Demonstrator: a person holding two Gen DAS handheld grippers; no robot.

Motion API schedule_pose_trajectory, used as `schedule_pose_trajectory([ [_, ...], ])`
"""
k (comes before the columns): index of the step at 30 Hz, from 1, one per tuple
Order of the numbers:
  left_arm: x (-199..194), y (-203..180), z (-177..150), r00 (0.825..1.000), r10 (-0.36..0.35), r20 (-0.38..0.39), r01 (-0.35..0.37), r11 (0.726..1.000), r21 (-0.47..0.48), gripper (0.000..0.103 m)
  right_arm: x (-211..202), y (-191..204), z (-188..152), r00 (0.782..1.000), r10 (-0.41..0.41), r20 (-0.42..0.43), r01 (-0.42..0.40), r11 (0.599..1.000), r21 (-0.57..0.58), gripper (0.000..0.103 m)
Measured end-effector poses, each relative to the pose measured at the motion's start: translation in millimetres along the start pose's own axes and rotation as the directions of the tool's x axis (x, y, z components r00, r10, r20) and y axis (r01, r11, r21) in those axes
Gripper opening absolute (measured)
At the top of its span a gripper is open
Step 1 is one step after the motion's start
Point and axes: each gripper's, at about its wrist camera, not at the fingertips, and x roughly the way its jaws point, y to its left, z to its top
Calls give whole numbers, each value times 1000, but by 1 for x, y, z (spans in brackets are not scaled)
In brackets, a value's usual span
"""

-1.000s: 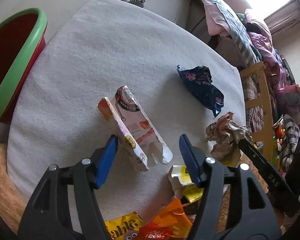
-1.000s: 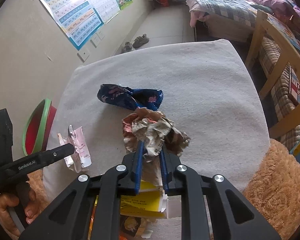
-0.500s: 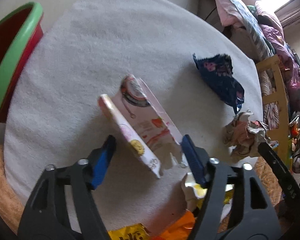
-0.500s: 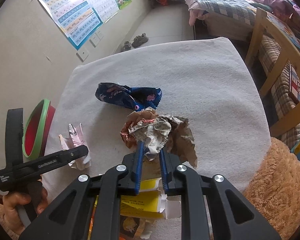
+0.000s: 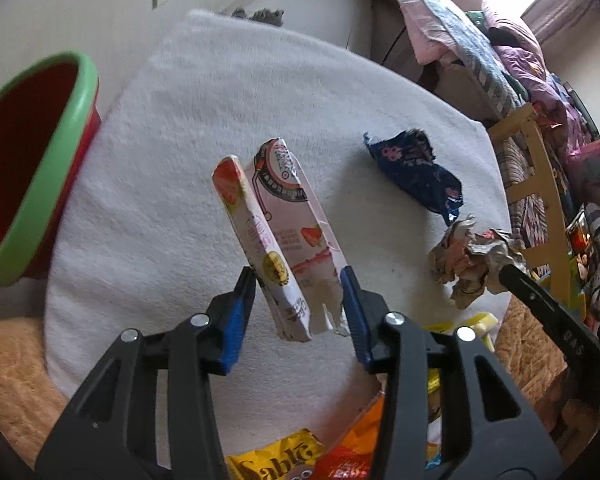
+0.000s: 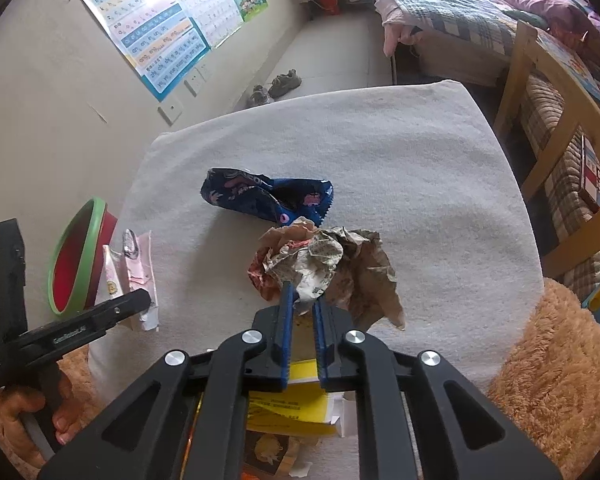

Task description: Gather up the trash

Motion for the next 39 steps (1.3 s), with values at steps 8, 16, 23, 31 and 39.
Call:
schedule_pose_trajectory([
  [8,-19,-2,3,998,6,60,-8,1000,30,42,-2,13,0,1000,11,0,-11,999,-35,8],
  [16,-31,2,0,996,6,84,-7,1000,20,42,-5,15,1,999,38,1,-38,999,-29,8],
  [23,-38,6,0,994,16,104,-18,1000,21,42,-7,16,1,999,52,-2,-52,998,-23,4],
  [31,-38,8,-2,995,16,95,-18,1000,12,42,-17,16,4,998,42,45,-41,999,-35,55],
  [39,-35,10,-4,996,12,83,-12,1000,0,42,13,-4,16,996,-84,-29,83,996,-46,82],
])
